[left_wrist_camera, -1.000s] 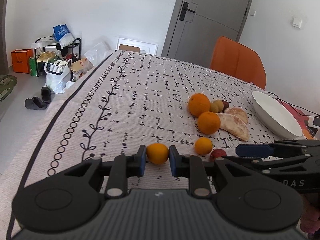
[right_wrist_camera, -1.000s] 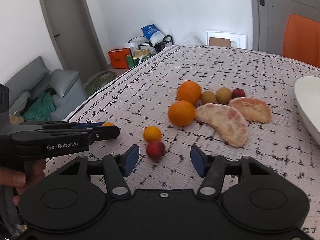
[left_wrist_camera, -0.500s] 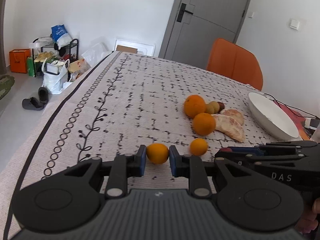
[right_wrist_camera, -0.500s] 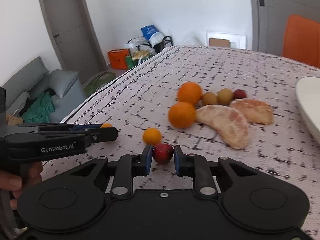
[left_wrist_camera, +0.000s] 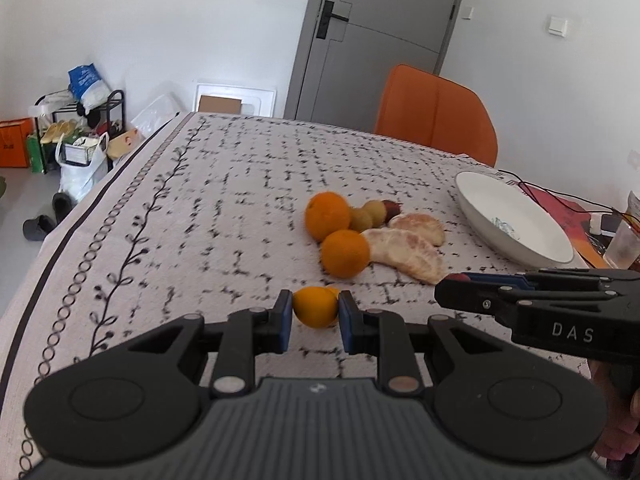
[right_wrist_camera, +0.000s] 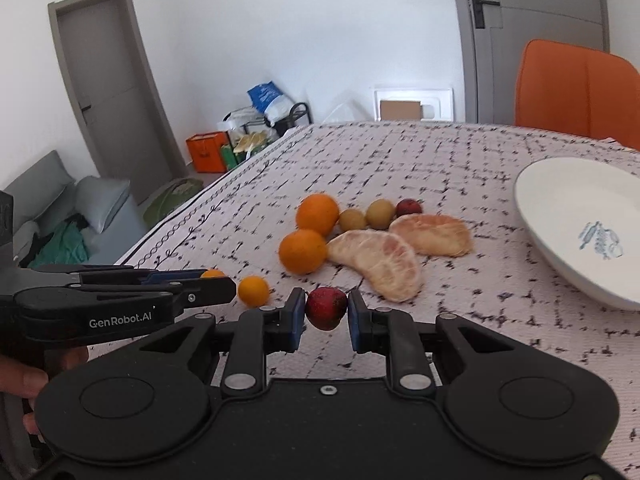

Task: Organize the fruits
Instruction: 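Carry both fruits over the white plate and open both grippers to drop them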

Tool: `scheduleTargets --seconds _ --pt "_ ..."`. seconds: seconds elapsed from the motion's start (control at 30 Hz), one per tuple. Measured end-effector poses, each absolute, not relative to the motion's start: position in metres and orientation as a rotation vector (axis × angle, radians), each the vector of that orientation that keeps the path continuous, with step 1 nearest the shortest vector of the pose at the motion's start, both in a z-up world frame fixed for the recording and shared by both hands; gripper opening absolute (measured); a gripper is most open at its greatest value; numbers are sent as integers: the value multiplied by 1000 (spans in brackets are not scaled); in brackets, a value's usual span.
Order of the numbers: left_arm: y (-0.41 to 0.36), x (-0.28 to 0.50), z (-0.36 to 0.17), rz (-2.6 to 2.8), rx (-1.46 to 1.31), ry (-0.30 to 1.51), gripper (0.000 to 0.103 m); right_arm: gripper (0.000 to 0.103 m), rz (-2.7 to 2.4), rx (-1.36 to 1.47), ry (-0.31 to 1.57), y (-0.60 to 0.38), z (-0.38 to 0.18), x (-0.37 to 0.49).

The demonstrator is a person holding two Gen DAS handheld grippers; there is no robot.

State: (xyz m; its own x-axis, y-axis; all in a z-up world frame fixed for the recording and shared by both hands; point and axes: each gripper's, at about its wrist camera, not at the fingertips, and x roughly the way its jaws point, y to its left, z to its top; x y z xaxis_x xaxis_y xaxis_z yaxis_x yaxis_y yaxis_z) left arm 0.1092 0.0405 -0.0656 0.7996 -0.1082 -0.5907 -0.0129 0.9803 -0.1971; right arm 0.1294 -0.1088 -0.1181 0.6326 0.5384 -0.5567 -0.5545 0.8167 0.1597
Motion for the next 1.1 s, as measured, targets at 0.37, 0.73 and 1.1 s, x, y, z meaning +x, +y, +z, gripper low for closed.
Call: scheduleTargets --seconds 0.37,0.73,1.1 --pt "15 126 -52 -93 -159 621 23 21 565 10 574 -143 -107 134" --pt "-20 145 -43 -142 -114 608 23 21 493 49 535 -182 -102 138" --pt "-54 165 -36 -196 -92 588 23 21 428 93 503 -223 -96 145"
